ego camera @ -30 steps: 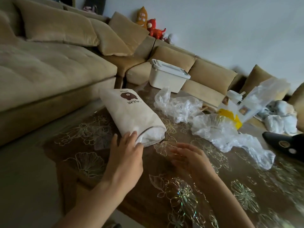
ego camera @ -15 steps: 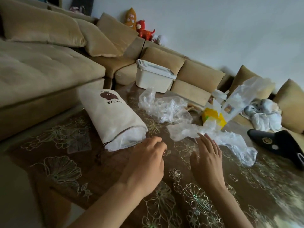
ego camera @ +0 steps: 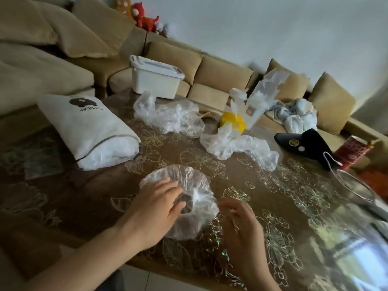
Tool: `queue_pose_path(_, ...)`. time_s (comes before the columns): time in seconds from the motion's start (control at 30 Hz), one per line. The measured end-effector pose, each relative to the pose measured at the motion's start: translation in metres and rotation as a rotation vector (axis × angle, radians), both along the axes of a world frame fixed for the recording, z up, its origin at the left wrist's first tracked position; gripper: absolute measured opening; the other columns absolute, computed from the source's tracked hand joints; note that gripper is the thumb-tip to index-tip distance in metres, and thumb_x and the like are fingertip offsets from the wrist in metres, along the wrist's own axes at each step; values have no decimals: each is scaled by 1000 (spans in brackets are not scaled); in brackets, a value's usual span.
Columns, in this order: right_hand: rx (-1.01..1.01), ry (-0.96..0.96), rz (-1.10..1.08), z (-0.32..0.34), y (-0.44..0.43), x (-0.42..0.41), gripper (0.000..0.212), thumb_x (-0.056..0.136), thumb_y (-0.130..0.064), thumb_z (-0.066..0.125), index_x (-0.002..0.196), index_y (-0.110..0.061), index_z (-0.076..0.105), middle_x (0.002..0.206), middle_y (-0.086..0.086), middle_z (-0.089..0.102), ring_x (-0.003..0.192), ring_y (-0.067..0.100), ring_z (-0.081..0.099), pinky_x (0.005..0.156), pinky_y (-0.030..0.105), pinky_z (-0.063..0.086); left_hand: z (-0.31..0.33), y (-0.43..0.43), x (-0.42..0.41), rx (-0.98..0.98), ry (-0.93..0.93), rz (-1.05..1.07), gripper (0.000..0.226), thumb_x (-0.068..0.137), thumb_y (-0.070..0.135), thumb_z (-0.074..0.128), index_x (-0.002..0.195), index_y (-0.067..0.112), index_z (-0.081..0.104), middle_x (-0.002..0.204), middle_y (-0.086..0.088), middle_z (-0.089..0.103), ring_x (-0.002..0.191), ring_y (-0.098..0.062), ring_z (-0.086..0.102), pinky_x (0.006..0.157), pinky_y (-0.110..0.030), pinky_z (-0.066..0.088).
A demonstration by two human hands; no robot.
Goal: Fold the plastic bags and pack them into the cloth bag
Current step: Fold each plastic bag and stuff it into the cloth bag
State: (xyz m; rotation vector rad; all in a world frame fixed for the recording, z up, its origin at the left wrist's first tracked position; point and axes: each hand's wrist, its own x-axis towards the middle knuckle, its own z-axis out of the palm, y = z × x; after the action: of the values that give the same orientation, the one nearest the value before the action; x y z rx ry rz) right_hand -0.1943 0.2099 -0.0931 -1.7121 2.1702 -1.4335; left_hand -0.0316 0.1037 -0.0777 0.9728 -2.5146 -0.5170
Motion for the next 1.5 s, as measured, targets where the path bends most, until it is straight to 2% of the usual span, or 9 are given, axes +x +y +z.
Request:
queue_pose_path(0.13,568,13,-288,-8,-35,-7,40,88,-59,47,94,-22,62,107,0,57,105,16,47,94,33,41,-16,-4,-4,34,-303,41,69,92,60,8,150,25,-7,156,6,-15,142,-11,-19,114,-38,-15)
queue_pose_path(0.27,330,-333,-186,4,-48,9,32,87,-33,64,65,-15,50,62,-3,50,54,9,42,51,17,39,-25,-12,-3,45,-392,6,120,41,77,-37,148,25,-16,147,10,-27,130,-7,-29,111,-44,-19)
queue_pose_path(0.43,100,-566,-241,12,-40,12,10,90,-14,62,85,-15,53,82,5,65,69,16,62,54,16,49,-25,-14,6,57,-430,20,141,23,80,-44,149,24,-14,148,5,-30,129,-12,-36,107,-51,-24)
queue_pose_path(0.6,216,-617,-265,19,-12,-1,28,83,-1,65,97,-18,48,96,5,61,73,16,64,56,24,54,-12,-13,16,98,-419,29,85,82,76,4,148,26,-18,149,2,-35,129,-13,-37,108,-52,-23)
queue_pose_path(0.7,330,-241,-270,28,-2,-3,57,75,-2,70,117,-27,41,112,-5,46,97,12,53,83,30,53,3,-11,16,115,-275,60,72,97,26,38,149,27,-12,151,2,-34,133,-13,-36,113,-49,-16)
queue_pose_path(0.83,189,136,-122,41,-18,14,27,93,-3,52,112,-22,57,112,-7,62,95,-2,57,82,8,44,3,0,1,1,-32,15,59,99,16,40,150,24,12,158,7,-6,133,0,-18,117,-32,-8)
queue_pose_path(0.97,412,309,87,12,-43,13,35,98,-16,43,133,-16,51,135,-2,54,122,11,51,100,13,36,-12,5,-20,-24,-192,-51,58,101,42,16,151,18,0,158,2,-11,138,-10,-22,113,-37,-18)
queue_pose_path(1.1,566,353,107,-7,-56,-4,83,82,-71,10,145,-22,34,154,-6,27,144,8,15,118,26,7,-28,-9,-23,-39,-328,-66,141,28,68,-53,150,16,-6,155,-2,-21,126,-11,-33,106,-42,-26)
queue_pose_path(1.5,678,476,52,-17,-61,-9,83,73,-72,-8,148,-37,-1,147,-22,-16,141,2,-19,117,30,-13,-37,-37,-6,19,-219,-107,110,35,81,-40,135,37,-28,150,9,-32,135,-8,-34,109,-38,-23)
